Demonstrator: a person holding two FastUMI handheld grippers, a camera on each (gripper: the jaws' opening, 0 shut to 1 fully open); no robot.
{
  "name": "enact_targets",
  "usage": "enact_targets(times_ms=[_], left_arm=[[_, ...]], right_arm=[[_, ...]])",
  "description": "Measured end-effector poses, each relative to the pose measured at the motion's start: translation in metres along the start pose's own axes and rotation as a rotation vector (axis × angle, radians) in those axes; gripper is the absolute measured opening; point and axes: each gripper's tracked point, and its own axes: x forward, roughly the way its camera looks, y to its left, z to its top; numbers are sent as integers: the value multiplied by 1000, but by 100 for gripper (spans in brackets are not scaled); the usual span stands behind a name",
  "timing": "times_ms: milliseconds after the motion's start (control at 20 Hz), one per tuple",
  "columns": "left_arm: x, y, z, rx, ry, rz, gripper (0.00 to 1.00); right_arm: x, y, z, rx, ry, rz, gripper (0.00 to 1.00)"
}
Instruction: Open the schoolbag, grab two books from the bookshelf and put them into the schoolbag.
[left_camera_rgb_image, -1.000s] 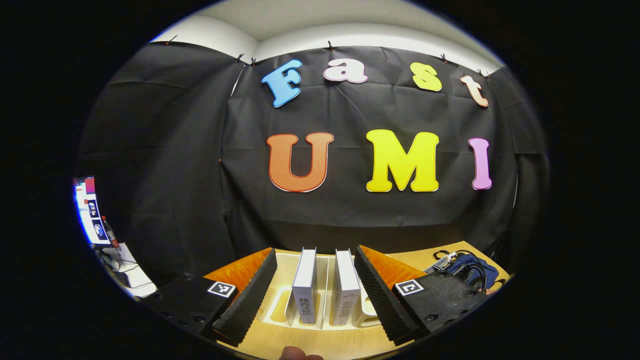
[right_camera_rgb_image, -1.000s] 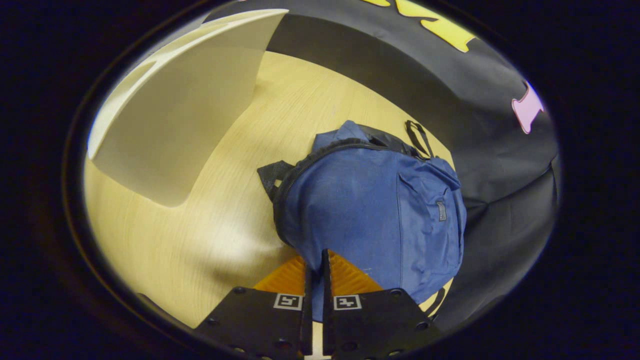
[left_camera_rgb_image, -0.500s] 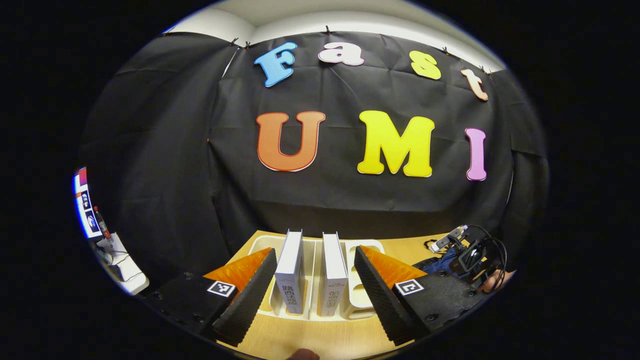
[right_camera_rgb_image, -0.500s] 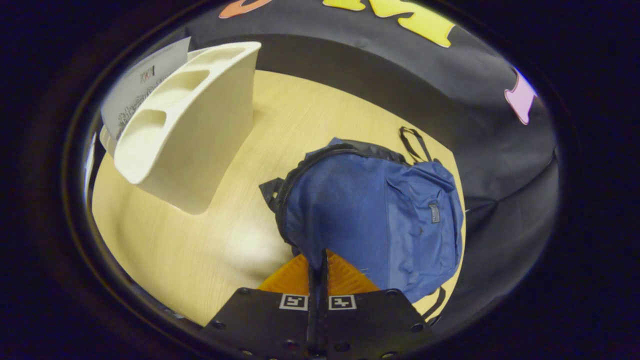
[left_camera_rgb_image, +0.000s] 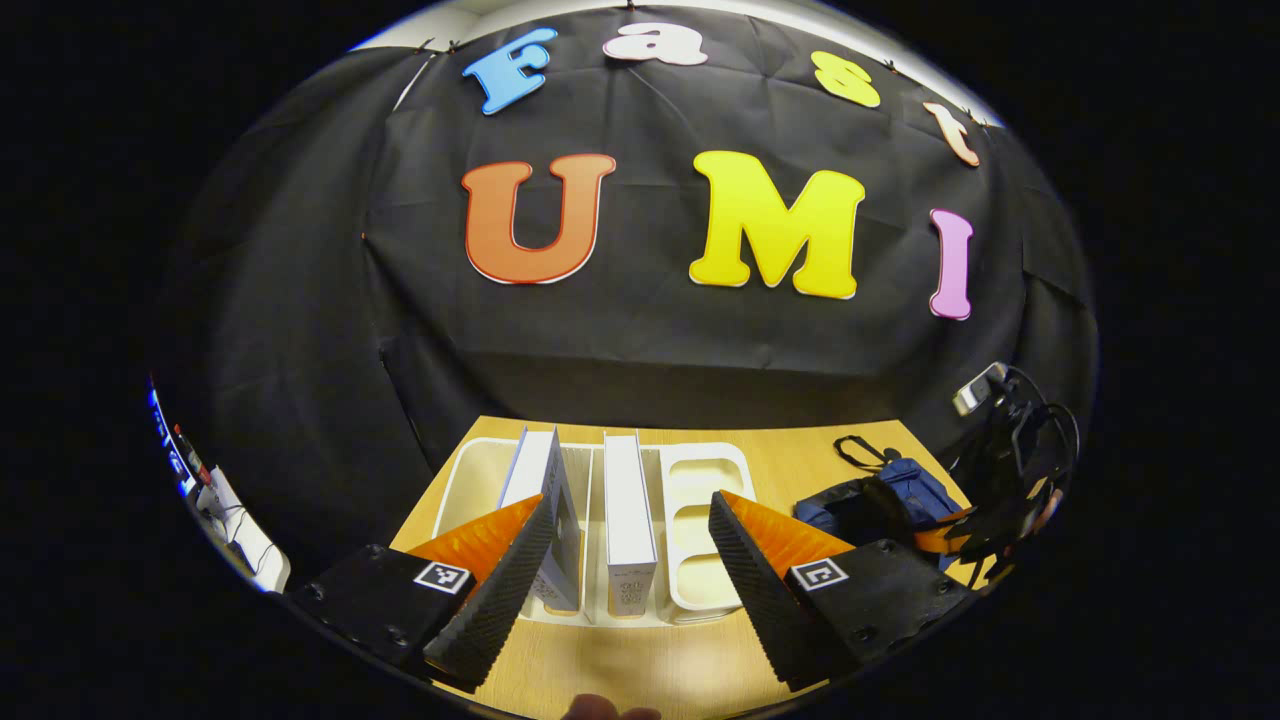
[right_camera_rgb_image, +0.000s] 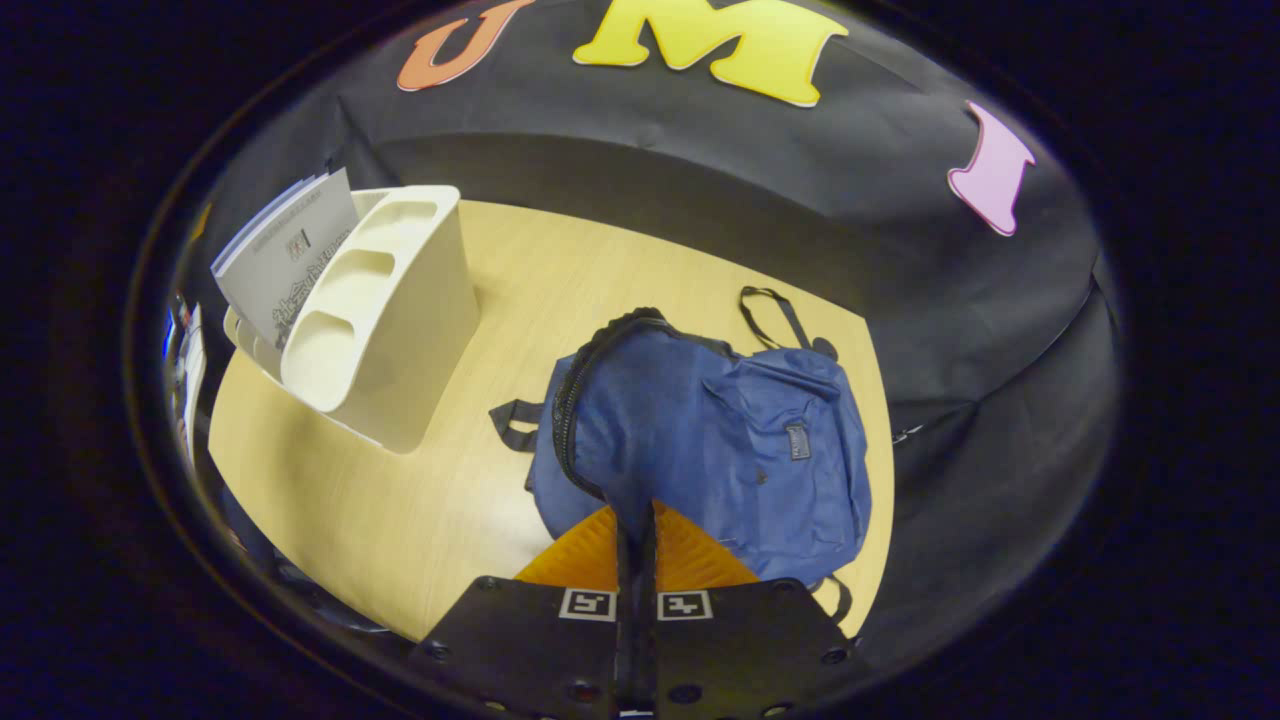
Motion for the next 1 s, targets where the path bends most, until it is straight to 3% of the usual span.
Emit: enact_targets(times_ms=[150,350,550,700,1000], left_arm=[[24,1,1,66,53,13,100],[50,-2,-8,14,201,-14,99],[69,1,-15,58,339,-17,99],[76,0,-19,79,445,-54,98],[84,4,-36,156,673,-39,99]], right_arm=[[-11,-31,8,22,-22,-7,0],[-18,-59,13,57,-33,14,3],[-25,-95,24,13,-58,3,0],[-23,-109,29,18,-65,17,0],[-22,-134,33,59,-71,37,0]])
